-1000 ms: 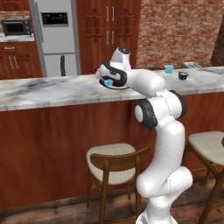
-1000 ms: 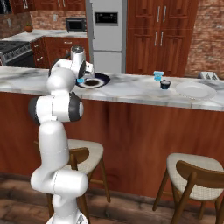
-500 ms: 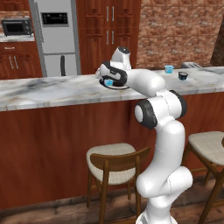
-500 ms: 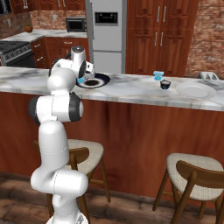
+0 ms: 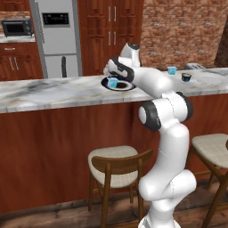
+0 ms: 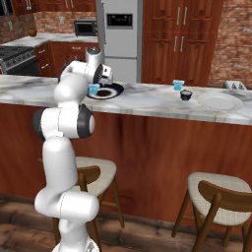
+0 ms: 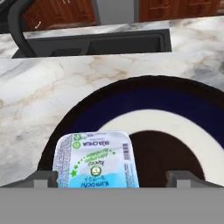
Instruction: Place two yogurt containers on each plate.
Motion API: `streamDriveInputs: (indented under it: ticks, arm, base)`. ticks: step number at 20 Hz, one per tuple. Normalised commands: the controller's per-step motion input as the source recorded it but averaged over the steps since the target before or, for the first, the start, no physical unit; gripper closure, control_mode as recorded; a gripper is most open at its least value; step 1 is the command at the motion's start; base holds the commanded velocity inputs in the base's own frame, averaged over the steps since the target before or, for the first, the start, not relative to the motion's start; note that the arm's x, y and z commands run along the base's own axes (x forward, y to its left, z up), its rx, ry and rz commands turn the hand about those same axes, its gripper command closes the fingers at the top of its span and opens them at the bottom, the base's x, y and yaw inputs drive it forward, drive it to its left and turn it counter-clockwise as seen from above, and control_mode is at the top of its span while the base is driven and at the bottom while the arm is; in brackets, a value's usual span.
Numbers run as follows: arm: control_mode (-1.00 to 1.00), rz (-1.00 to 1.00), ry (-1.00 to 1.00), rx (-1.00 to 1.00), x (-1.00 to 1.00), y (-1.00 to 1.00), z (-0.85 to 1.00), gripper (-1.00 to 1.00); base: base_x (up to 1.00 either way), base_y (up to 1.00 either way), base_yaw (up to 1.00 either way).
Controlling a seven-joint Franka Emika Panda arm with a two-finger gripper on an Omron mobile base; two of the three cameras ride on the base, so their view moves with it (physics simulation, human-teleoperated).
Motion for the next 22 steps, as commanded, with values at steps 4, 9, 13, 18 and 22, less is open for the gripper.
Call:
streamDriveInputs:
  ticks: [4, 9, 13, 18, 22]
  arm:
    - [-1.0, -0.05, 0.0, 0.0, 0.0, -0.6, 0.19, -1.0]
    - [-1.0, -0.09, 0.02, 0.0, -0.16, -0.26, 0.36, -1.0]
    - [-1.0, -0.11, 0.01, -0.01, -0.51, -0.22, 0.29, -1.0]
    - [-1.0, -0.13, 0.03, -0.02, -0.77, -0.09, 0.06, -1.0]
    - [-1.0, -0.13, 0.03, -0.01, -0.78, -0.02, 0.0, -1.0]
  base:
    - [0.0, 0.0, 0.0]
    - [0.0, 0.0, 0.0]
    - [0.0, 0.0, 0.0]
    - [0.0, 0.0, 0.0]
    - [0.0, 0.0, 0.0]
